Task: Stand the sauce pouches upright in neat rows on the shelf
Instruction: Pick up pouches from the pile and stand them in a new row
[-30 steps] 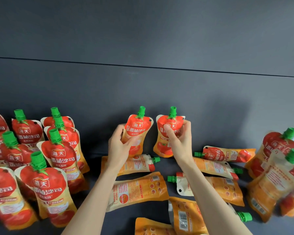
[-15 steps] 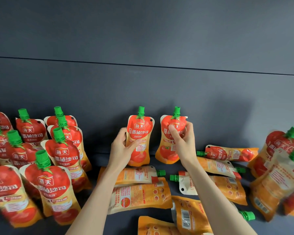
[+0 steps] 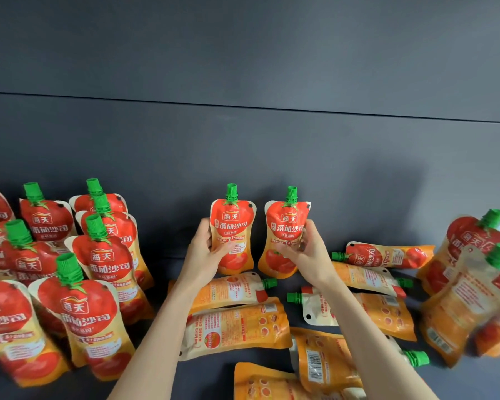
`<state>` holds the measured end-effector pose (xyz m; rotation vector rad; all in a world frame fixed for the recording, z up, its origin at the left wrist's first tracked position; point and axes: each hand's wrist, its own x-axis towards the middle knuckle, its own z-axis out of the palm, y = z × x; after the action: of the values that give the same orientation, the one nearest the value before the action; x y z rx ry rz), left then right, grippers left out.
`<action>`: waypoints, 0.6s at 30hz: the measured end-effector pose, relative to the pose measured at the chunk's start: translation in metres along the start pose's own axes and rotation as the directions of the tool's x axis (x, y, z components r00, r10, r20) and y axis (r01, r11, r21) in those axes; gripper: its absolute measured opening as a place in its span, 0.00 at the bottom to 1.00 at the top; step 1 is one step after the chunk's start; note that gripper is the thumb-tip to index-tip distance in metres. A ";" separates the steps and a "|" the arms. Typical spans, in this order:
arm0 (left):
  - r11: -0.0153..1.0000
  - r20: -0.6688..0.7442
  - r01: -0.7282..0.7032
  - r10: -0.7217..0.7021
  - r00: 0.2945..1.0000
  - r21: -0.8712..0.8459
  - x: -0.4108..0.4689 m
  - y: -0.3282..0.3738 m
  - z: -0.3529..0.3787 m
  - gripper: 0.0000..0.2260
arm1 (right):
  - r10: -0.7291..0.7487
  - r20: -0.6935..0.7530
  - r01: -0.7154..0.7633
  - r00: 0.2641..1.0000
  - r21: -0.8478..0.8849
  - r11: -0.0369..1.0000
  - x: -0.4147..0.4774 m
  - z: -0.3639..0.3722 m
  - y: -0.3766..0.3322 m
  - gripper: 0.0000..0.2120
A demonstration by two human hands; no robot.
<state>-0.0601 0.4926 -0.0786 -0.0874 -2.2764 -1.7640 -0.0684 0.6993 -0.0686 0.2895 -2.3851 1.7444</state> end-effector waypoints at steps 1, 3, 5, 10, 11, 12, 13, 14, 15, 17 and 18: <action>1.000 0.007 0.003 -0.003 1.000 0.002 0.000 0.001 0.000 0.18 | -0.002 -0.011 0.002 1.000 -0.004 1.000 0.001 0.000 0.000 0.24; 1.000 0.024 0.013 -0.013 1.000 0.007 0.001 0.003 -0.002 0.19 | -0.002 -0.027 0.002 1.000 -0.005 1.000 0.000 0.002 -0.001 0.24; 1.000 0.031 0.018 -0.019 0.999 0.014 0.001 0.004 -0.002 0.18 | 0.003 -0.043 -0.004 0.999 -0.010 1.000 -0.001 0.004 -0.003 0.23; 0.992 -0.033 0.039 -0.035 0.999 0.123 -0.001 0.002 0.002 0.21 | 0.037 -0.078 -0.041 0.996 -0.055 0.998 -0.005 0.006 -0.006 0.24; 0.990 -0.050 0.050 -0.044 0.998 0.132 -0.004 0.002 0.002 0.23 | 0.044 -0.085 -0.050 0.995 -0.069 0.996 -0.006 0.006 -0.007 0.25; 0.990 -0.072 0.053 -0.044 0.996 0.130 -0.006 0.002 0.003 0.25 | 0.048 -0.095 -0.056 0.994 -0.077 0.995 -0.008 0.006 -0.009 0.26; 0.990 -0.104 0.050 -0.036 0.994 0.132 -0.010 0.002 0.003 0.27 | 0.049 -0.110 -0.059 0.993 -0.083 0.995 -0.011 0.005 -0.011 0.27; 0.988 -0.145 0.043 -0.021 0.989 0.150 -0.013 0.003 0.004 0.29 | 0.045 -0.127 -0.057 0.991 -0.092 0.994 -0.014 0.004 -0.011 0.27; 0.983 -0.185 0.040 -0.005 0.983 0.182 -0.018 0.004 0.004 0.29 | 0.042 -0.144 -0.058 0.989 -0.110 0.992 -0.018 0.002 -0.011 0.27; 0.966 -0.238 0.036 0.028 0.971 0.258 -0.032 0.012 0.006 0.29 | 0.038 -0.165 -0.067 0.986 -0.174 0.983 -0.027 -0.002 -0.011 0.26; 0.956 -0.243 0.015 0.059 0.968 0.293 -0.041 0.016 0.008 0.28 | 0.037 -0.170 -0.072 0.985 -0.209 0.975 -0.033 -0.004 -0.011 0.24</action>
<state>-0.0185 0.5091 -0.0753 0.1567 -2.3078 -1.3212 -0.0336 0.7018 -0.0653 0.0470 -2.4507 1.4511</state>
